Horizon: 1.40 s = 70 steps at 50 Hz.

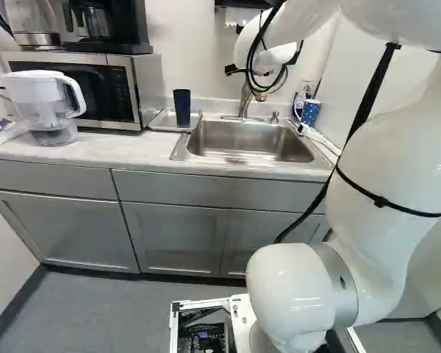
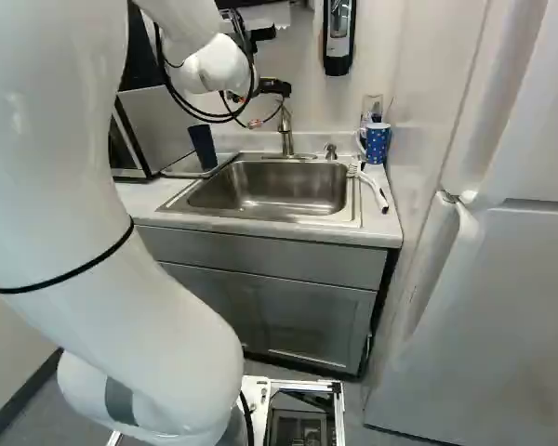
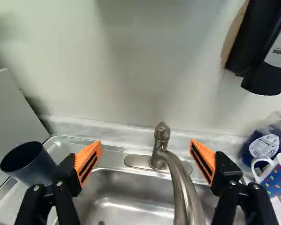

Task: Rinse the cup and place it in the tray

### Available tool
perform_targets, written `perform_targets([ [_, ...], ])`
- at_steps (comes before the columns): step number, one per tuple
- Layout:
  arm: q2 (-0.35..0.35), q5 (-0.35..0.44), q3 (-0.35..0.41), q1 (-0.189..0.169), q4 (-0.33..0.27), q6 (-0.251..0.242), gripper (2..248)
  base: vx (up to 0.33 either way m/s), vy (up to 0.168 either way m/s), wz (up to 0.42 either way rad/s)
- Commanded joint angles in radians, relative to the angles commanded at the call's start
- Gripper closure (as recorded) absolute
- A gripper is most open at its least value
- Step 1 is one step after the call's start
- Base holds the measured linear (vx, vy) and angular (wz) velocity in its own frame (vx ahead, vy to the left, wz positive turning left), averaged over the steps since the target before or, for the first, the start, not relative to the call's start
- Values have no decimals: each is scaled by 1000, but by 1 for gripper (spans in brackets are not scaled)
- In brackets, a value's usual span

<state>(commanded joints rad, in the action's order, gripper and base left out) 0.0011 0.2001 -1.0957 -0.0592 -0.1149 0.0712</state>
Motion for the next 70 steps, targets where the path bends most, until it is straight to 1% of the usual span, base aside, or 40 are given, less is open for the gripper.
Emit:
perform_targets([
  [17,-82,-9,80,-29,0,0,3,0,0,0],
  [24,-117,-31,114,-40,0,0,3,0,0,0],
  [31,-152,-69,146,-48,0,0,3,0,0,0],
  [41,-202,-144,192,-56,0,0,3,0,0,0],
  [52,-244,-252,230,-67,0,0,3,0,0,0],
  [70,-250,-440,235,-71,0,0,3,0,0,0],
])
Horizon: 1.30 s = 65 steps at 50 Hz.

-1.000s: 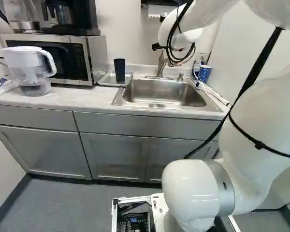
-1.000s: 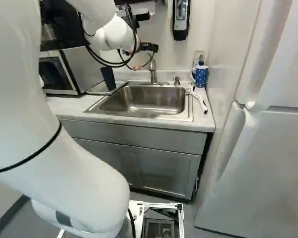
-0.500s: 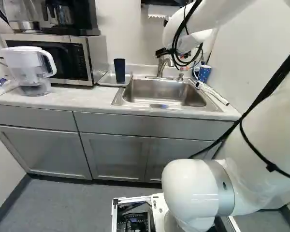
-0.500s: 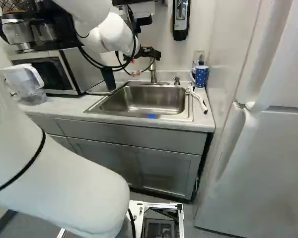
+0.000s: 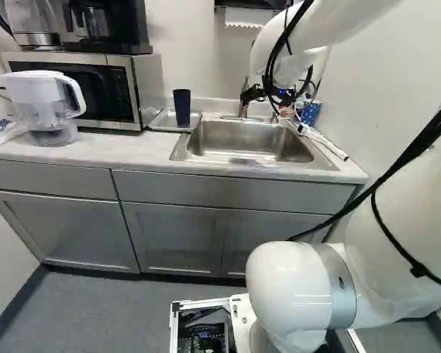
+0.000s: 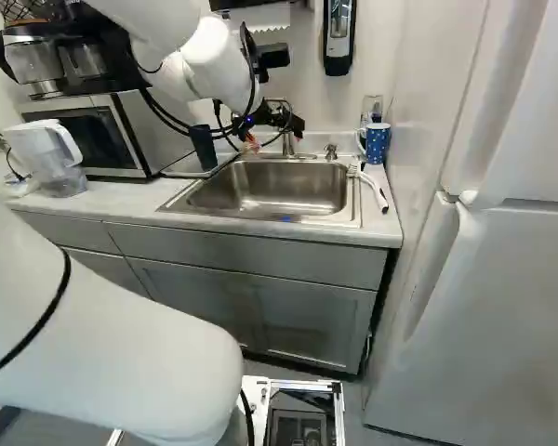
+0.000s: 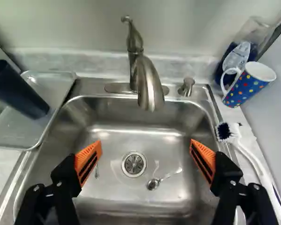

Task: Rinse the cup and place it in the tray

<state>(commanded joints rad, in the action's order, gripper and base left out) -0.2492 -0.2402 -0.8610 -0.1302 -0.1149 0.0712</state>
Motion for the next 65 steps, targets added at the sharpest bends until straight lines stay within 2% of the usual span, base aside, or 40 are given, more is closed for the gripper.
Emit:
perform_targets([
  [28,0,-296,0,0,0,0,3,0,0,0],
  [65,0,-294,0,0,0,0,3,0,0,0],
])
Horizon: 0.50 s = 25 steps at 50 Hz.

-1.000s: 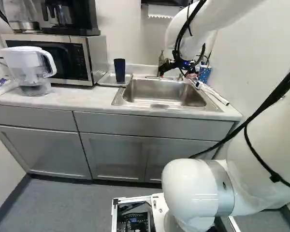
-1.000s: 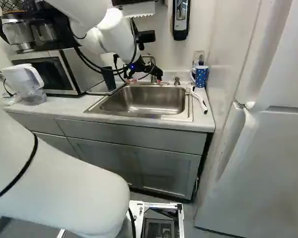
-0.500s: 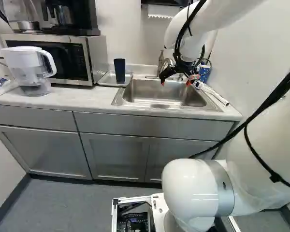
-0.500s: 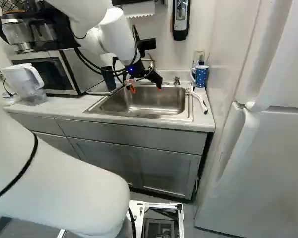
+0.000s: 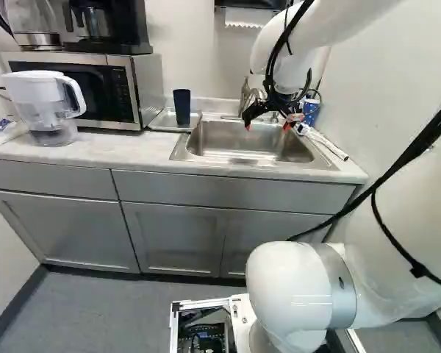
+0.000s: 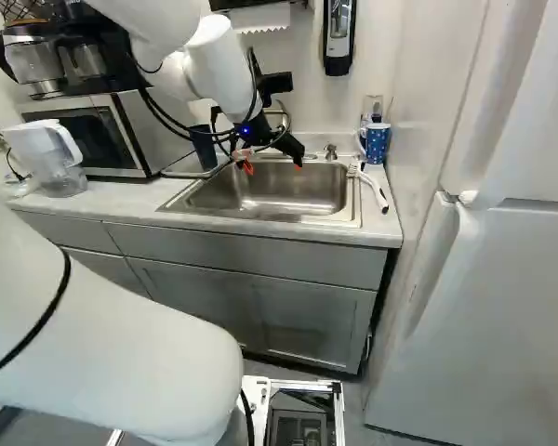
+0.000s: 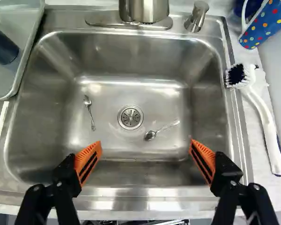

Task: Rinse the cup and place it in the tray

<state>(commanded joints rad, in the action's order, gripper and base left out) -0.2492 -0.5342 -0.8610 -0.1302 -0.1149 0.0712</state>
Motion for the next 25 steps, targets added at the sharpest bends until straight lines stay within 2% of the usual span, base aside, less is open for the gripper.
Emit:
perform_targets([
  [25,0,0,0,0,0,0,3,0,0,1],
])
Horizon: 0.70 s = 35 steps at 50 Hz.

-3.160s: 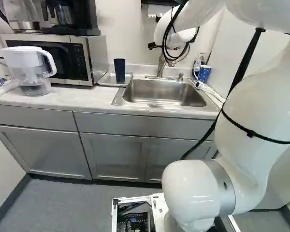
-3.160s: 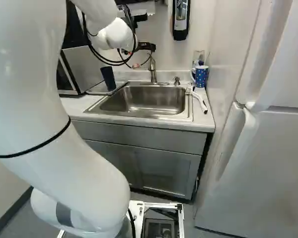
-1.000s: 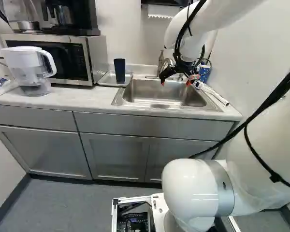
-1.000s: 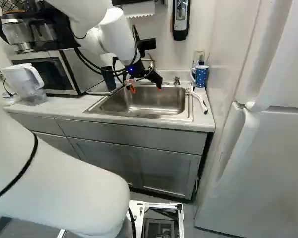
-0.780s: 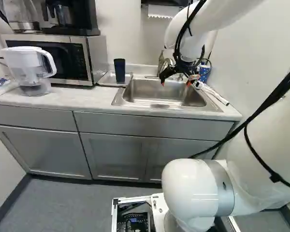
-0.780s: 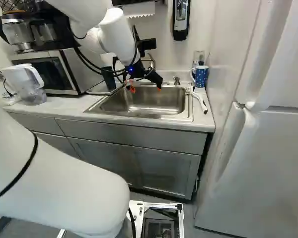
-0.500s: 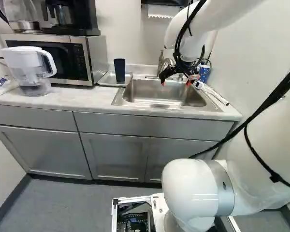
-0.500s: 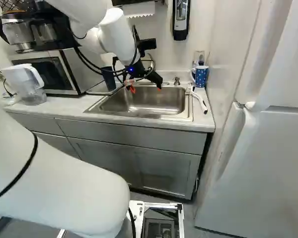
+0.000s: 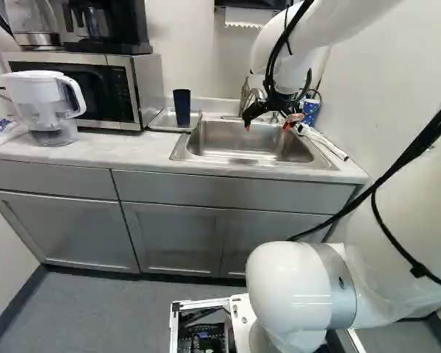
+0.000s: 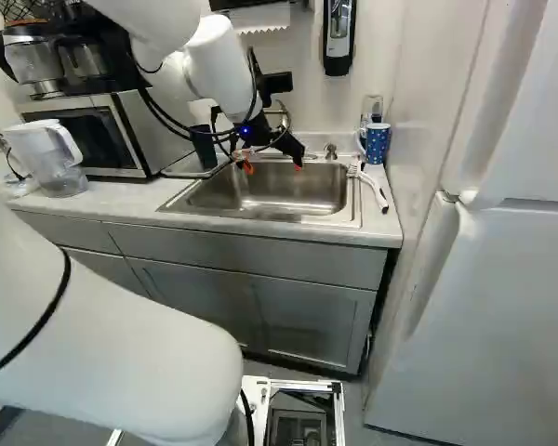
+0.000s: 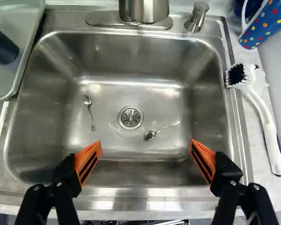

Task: Rinse the cup and place it in the tray

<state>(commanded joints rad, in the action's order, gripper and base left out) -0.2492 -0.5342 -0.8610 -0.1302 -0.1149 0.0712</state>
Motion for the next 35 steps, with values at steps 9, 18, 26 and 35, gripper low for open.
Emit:
perform_targets([
  [9,0,0,0,0,0,0,3,-74,17,21],
  [18,0,0,0,0,0,0,3,-65,35,-6],
  [26,0,0,0,0,0,0,3,-63,32,-2],
  [35,0,0,0,0,0,0,3,-74,39,-4],
])
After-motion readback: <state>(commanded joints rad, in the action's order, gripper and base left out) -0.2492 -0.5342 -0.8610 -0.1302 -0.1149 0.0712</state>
